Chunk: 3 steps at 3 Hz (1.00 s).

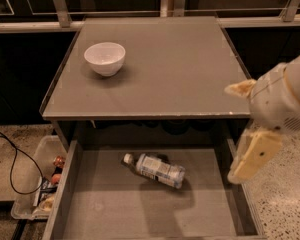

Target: Pick blue plastic bottle from top drawer and place on counter

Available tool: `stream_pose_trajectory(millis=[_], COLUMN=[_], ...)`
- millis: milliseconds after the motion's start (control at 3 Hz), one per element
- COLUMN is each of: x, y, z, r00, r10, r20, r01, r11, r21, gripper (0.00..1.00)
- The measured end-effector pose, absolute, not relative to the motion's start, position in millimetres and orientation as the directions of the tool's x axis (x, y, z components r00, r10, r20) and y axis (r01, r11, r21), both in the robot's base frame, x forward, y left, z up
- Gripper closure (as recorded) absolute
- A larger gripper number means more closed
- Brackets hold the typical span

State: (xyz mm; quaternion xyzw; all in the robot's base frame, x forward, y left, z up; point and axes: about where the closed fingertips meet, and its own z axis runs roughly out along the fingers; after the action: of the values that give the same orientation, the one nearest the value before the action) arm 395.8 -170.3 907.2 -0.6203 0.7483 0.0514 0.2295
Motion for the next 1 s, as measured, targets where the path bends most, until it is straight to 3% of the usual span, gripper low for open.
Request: stream_pose_trajectory(millis=[333,1000], x=[366.0,366.3], y=[-158.3,-155.3], z=[846.3,837.3], r00=[-0.082,-0.091], r10=[-0.870,-0.860], r20=[-0.487,-0.502], r01=[-0.969,-0.974], r11=[0.183,0.183], r21=[-0.163,-0.136], gripper=[0.00,0.00])
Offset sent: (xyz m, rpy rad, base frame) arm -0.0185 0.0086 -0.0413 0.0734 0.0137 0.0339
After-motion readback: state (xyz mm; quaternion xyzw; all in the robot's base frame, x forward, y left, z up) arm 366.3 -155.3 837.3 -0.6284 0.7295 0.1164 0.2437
